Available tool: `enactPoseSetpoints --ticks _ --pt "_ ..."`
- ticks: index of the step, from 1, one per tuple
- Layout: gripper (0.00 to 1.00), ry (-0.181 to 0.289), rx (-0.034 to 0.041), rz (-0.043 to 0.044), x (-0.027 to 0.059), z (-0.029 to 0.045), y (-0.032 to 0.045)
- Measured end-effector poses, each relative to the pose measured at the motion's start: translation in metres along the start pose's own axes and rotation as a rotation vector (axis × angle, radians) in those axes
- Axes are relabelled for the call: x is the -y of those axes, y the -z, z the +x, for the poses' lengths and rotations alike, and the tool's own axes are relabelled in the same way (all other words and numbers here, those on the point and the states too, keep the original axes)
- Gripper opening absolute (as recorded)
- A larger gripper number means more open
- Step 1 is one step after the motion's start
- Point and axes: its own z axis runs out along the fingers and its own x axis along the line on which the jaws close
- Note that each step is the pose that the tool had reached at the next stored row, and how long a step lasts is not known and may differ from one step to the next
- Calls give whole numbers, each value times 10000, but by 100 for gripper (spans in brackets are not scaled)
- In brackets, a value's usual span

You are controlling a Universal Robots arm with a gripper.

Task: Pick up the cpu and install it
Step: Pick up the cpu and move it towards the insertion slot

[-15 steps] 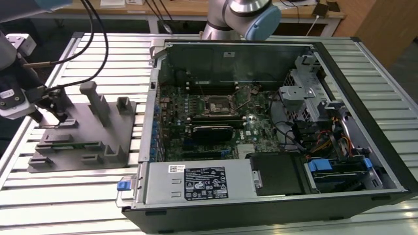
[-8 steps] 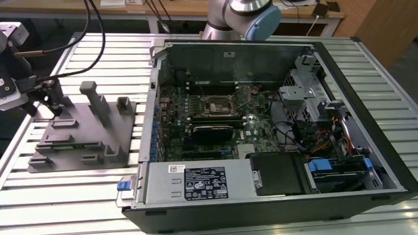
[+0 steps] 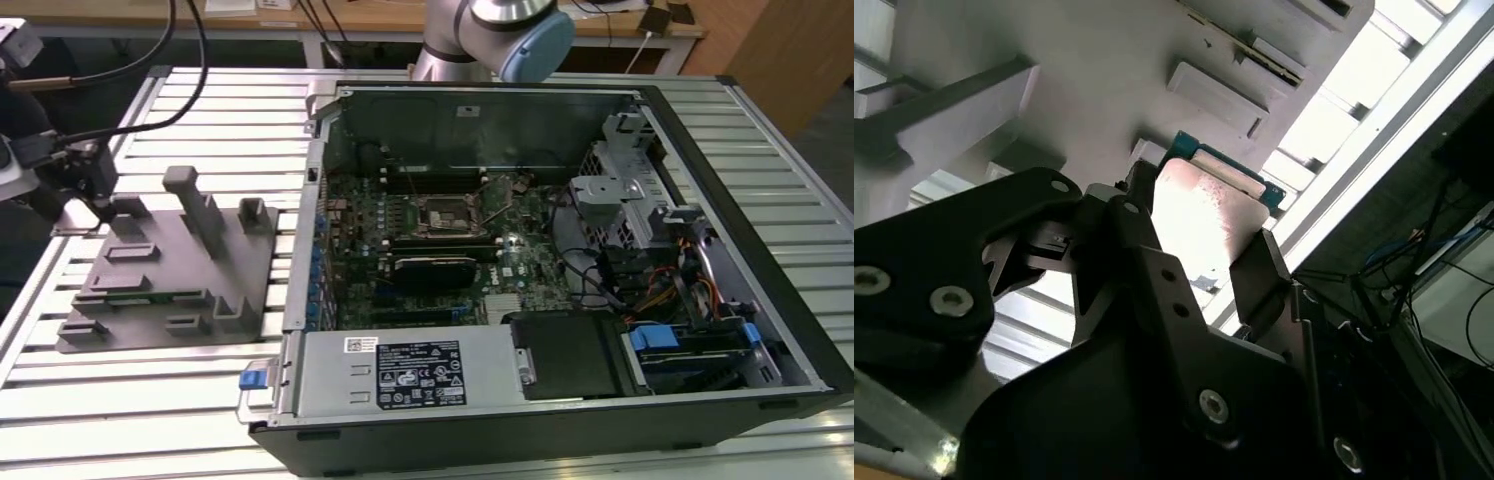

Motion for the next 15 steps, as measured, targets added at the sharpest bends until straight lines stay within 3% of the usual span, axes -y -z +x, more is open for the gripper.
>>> enactPoseSetpoints --ticks 15 --pt "54 -1 5 -49 -23 -8 391"
